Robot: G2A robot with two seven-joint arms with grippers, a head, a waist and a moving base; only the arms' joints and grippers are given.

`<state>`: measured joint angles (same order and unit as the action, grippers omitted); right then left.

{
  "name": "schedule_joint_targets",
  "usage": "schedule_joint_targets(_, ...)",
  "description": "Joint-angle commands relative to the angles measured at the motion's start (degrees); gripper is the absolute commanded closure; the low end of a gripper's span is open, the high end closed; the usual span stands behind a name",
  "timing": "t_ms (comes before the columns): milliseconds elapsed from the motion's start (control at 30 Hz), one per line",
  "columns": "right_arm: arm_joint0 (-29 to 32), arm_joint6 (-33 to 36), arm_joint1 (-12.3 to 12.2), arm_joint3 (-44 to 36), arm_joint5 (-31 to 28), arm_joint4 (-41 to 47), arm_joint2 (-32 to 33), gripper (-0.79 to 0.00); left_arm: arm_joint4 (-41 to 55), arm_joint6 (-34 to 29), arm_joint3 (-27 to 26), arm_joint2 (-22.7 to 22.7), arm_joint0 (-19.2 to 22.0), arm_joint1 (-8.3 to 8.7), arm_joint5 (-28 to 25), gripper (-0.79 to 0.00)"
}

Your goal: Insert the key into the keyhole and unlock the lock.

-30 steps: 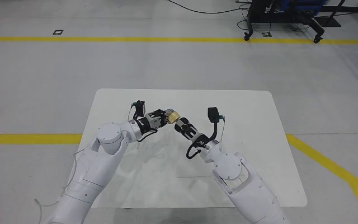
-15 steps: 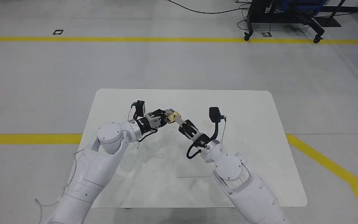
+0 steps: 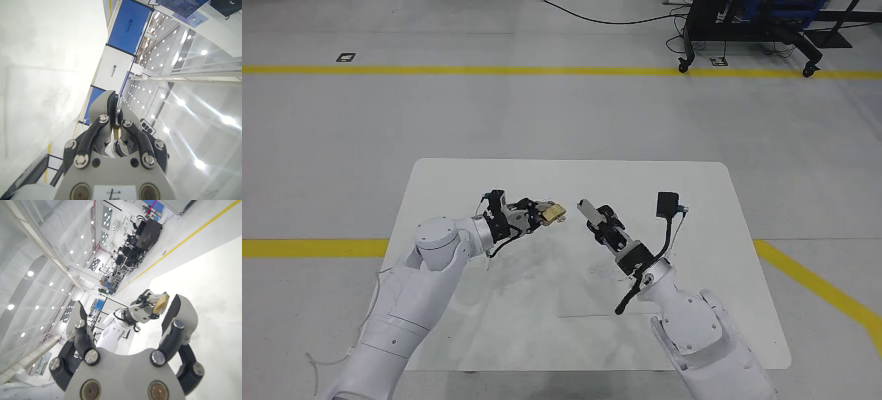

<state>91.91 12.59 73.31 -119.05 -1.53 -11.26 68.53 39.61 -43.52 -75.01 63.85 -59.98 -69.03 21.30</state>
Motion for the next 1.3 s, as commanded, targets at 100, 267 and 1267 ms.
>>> schedule_joint_targets(100, 0.6, 7.9, -0.5, -0.9, -6.4, 5.6, 1.0, 0.000, 9.4, -5.9, 3.8, -0.7, 1.5, -0.75, 5.0, 0.000)
schedule_joint_targets(267, -3.1, 10.7, -0.3, 3.8, -6.8, 7.0, -0.9, 0.000, 12.9, -9.5, 6.6, -1.6, 3.0, -1.21, 6.5, 0.000)
schedule_joint_targets(1267, -5.5, 5.1, 0.2, 6.8, -2.6, 2.8, -3.5, -0.018, 7.5, -8.8, 4.6, -0.5, 2.9, -0.77, -4.9, 0.000)
